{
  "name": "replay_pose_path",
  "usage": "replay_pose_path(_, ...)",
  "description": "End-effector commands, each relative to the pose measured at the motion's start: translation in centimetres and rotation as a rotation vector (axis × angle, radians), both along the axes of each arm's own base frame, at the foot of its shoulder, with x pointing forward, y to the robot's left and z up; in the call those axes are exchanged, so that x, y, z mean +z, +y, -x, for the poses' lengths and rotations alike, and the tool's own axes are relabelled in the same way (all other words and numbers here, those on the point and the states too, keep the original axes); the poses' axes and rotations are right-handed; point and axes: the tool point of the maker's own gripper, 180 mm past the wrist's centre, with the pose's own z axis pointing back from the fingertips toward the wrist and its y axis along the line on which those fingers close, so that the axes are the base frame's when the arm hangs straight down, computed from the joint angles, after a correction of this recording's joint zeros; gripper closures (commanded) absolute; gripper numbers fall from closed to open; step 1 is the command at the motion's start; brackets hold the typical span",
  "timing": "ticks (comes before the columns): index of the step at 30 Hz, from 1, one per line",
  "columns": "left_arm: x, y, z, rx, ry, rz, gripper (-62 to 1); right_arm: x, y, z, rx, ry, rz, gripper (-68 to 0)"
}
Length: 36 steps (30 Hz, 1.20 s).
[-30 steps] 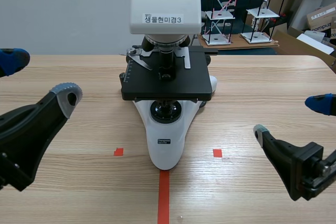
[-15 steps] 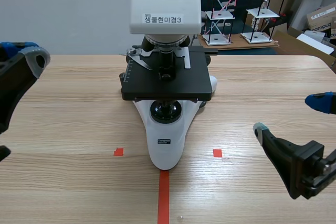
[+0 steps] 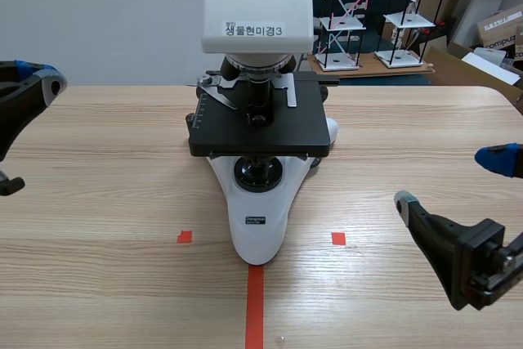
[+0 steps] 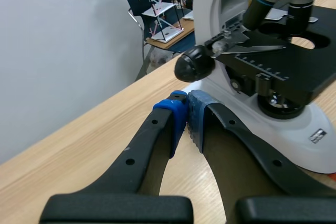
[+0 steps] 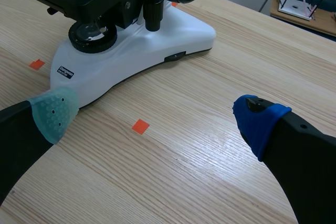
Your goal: Point at the stage clip
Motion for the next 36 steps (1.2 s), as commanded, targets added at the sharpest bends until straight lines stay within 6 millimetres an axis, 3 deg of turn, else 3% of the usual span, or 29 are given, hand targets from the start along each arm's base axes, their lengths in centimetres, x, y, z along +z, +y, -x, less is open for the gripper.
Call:
replay_pose_path(1, 1.0, -0.2, -0.4, -0.022, -0.029, -0.003, -2.9, 0.9, 0.3, -0.1, 0.012, -0.025, -0.014, -65.3)
replay_pose_path(5, 0.2, -0.3, -1.7, -0.044, -0.007, -0.042, -2.9, 0.9, 0.3, -0.1, 0.012, -0.025, -0.014, -65.3)
replay_pose_path(12, -0.1, -2.8, -2.9, -0.132, -0.015, -0.083, -2.9, 0.9, 0.3, -0.2, 0.012, -0.025, -0.015, -65.3)
replay_pose_path(18, 0.4, -5.2, -3.0, -0.21, -0.031, -0.074, -2.9, 0.9, 0.3, -0.2, 0.012, -0.025, -0.015, -65.3)
replay_pose_path(36, 1.1, -7.6, -2.9, -0.299, -0.051, -0.072, -2.9, 0.9, 0.3, -0.2, 0.012, -0.025, -0.015, -65.3)
